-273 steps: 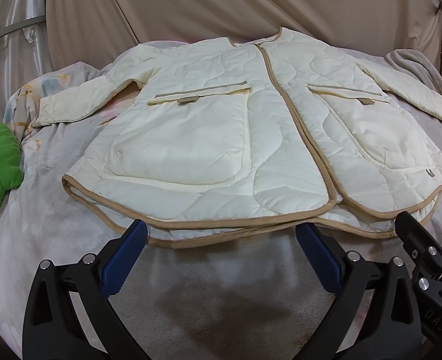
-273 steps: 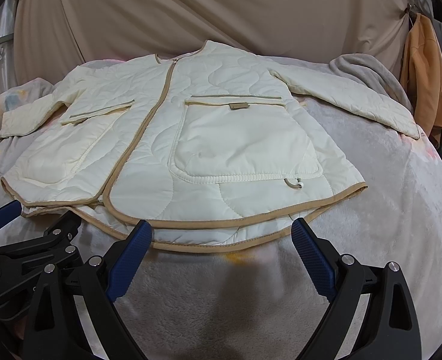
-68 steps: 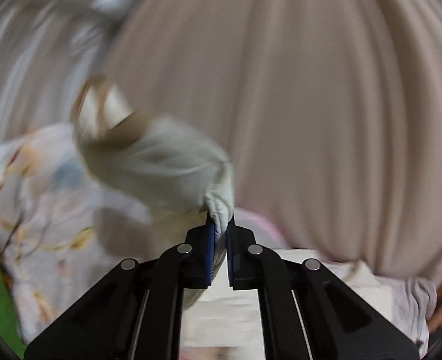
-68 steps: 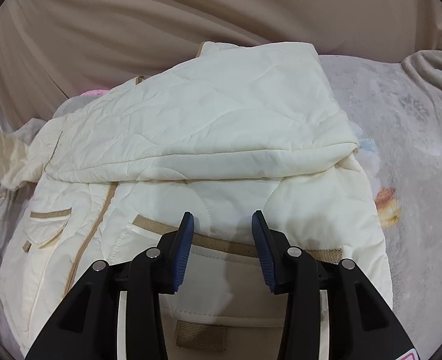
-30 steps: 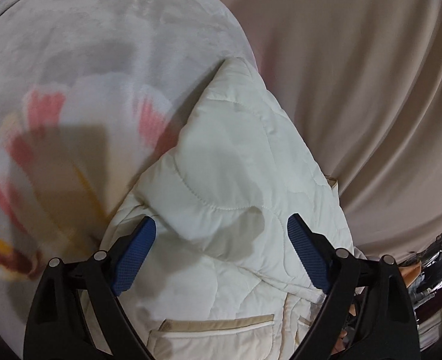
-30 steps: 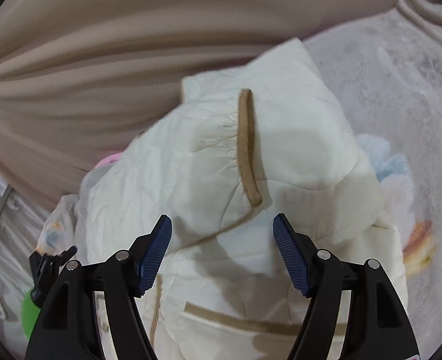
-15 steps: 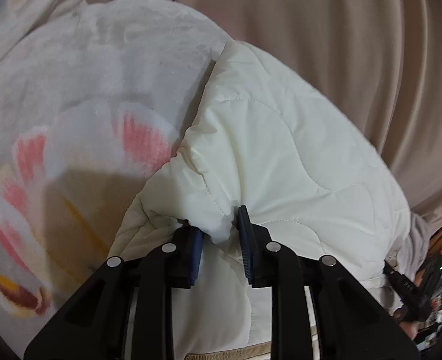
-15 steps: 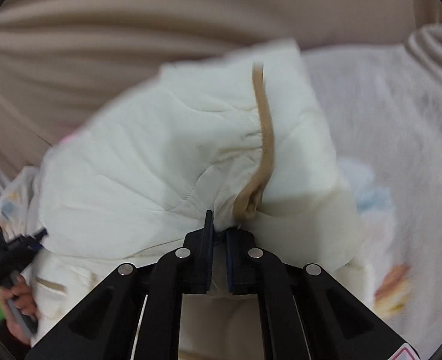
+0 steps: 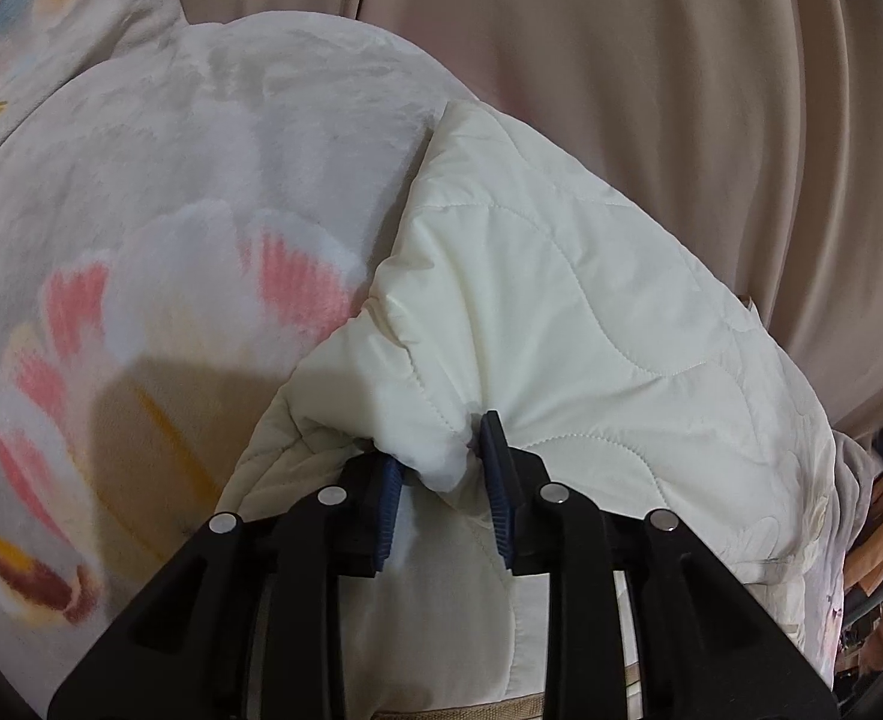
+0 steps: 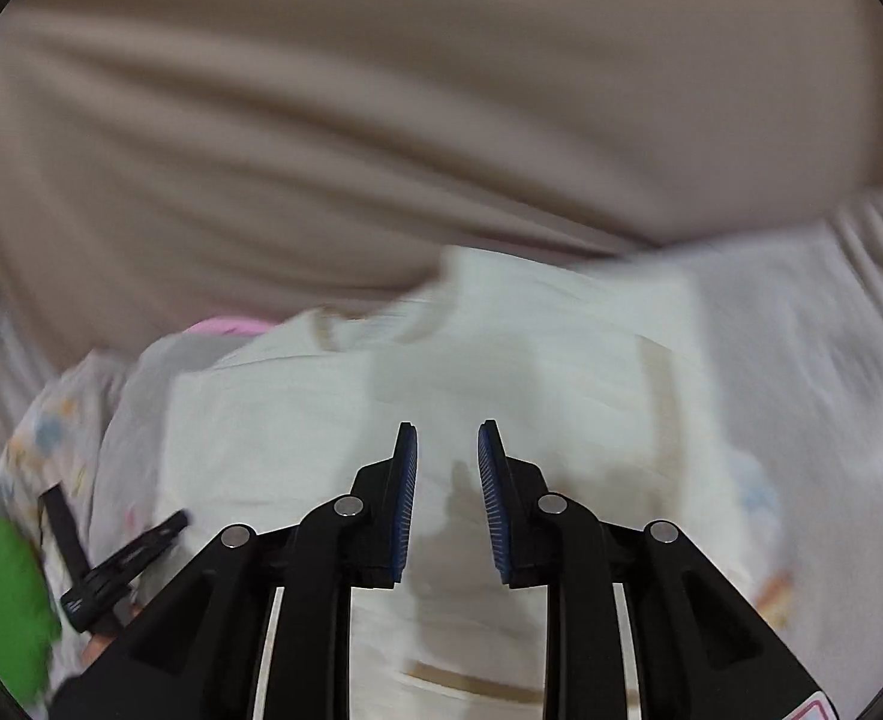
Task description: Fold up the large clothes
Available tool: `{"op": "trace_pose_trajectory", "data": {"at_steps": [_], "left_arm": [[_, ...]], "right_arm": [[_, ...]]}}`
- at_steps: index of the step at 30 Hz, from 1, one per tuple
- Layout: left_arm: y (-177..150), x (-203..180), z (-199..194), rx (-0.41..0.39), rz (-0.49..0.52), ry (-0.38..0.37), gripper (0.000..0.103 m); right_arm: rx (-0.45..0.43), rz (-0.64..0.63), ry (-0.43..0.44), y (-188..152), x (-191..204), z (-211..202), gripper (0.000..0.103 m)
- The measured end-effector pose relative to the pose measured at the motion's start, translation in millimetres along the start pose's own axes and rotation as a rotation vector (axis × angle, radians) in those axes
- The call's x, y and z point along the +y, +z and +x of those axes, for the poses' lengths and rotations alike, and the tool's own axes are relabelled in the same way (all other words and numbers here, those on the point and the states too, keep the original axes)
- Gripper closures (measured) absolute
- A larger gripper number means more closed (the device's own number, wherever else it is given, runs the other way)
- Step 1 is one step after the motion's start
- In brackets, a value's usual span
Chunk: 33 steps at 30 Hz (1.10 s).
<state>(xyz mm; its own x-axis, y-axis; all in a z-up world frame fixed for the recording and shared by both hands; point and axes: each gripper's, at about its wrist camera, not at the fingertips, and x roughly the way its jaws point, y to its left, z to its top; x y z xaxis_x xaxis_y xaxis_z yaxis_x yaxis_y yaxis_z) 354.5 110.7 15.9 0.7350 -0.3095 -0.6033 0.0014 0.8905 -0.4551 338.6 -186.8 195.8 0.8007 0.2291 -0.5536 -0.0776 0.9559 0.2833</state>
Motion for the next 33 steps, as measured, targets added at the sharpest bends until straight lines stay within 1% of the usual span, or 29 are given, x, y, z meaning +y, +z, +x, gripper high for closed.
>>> {"op": "trace_pose_trajectory", "data": {"at_steps": [2,3,5,7,10,11,13,14,15,16,18,20,22,23,25,26,29,30,31,32,33], "left_arm": [[0.5,1.2,1.3,0.000,-0.003,-0.002,0.077],[-0.2,1.0,0.8,0.000,-0.003,-0.001,0.077],[-0.9,0.5,0.7,0.001,-0.001,0.002,0.077],[-0.7,1.2,1.4,0.001,-0.001,0.005,0.077],[-0.7,1.1,1.4,0.003,-0.005,0.002,0.077],[-0.5,1.4,1.8,0.004,-0.008,0.000,0.077],[-0.4,1.6,2.4,0.006,-0.008,-0.001,0.077],[-0.4,1.6,2.4,0.006,-0.010,-0.001,0.077],[-0.4,1.8,2.4,0.005,-0.012,-0.005,0.077],[-0.2,2.2,2.5,0.006,-0.014,-0.009,0.077],[0.1,2.7,2.7,0.006,-0.015,-0.015,0.077],[0.5,3.7,2.9,0.007,-0.016,-0.019,0.077],[0.8,4.5,2.6,0.007,-0.018,-0.023,0.076],[0.8,4.7,2.6,0.006,-0.019,-0.024,0.076],[1.0,5.1,2.7,0.007,-0.019,-0.026,0.076],[0.9,4.7,2.8,0.007,-0.018,-0.025,0.076],[0.7,4.3,1.7,0.007,-0.013,-0.019,0.076],[0.1,3.6,2.0,0.007,-0.011,-0.016,0.076],[0.1,3.0,1.8,0.007,-0.009,-0.014,0.076],[0.2,2.4,1.8,0.007,-0.008,-0.012,0.076],[-0.1,2.1,1.9,0.006,-0.008,-0.011,0.076]], "right_arm": [[0.020,-0.087,0.073,11.1,48.4,32.2,0.080],[0.035,-0.110,0.099,15.6,67.0,50.4,0.080],[0.069,-0.146,0.137,20.4,102.5,87.9,0.080],[0.113,-0.166,0.164,18.4,134.1,124.6,0.080],[0.175,-0.209,0.166,12.7,170.3,170.9,0.080],[0.193,-0.225,0.170,6.5,180.4,180.2,0.080],[0.226,-0.254,0.166,-4.7,195.4,204.9,0.080],[0.231,-0.268,0.146,-10.5,195.3,210.8,0.083],[0.234,-0.278,0.128,-15.1,190.0,215.0,0.087],[0.238,-0.279,0.129,-17.6,182.5,216.5,0.093],[0.231,-0.249,0.131,-15.5,150.9,205.2,0.093],[0.201,-0.212,0.101,-11.5,112.4,188.9,0.093],[0.175,-0.156,0.051,-6.7,62.8,169.0,0.093],[0.165,-0.114,0.041,-5.4,35.1,157.4,0.094],[0.135,-0.034,0.034,-6.9,-18.5,129.4,0.103],[0.112,0.014,0.008,-9.7,-50.7,109.3,0.103],[0.056,0.112,-0.035,-18.5,-112.1,62.4,0.103],[0.038,0.128,-0.069,-21.3,-126.0,47.8,0.100],[0.015,0.142,-0.125,-24.6,-137.9,31.7,0.089],[-0.001,0.154,-0.152,-25.0,-149.4,18.6,0.070],[-0.018,0.168,-0.150,-26.1,-158.1,8.1,0.061]]}}
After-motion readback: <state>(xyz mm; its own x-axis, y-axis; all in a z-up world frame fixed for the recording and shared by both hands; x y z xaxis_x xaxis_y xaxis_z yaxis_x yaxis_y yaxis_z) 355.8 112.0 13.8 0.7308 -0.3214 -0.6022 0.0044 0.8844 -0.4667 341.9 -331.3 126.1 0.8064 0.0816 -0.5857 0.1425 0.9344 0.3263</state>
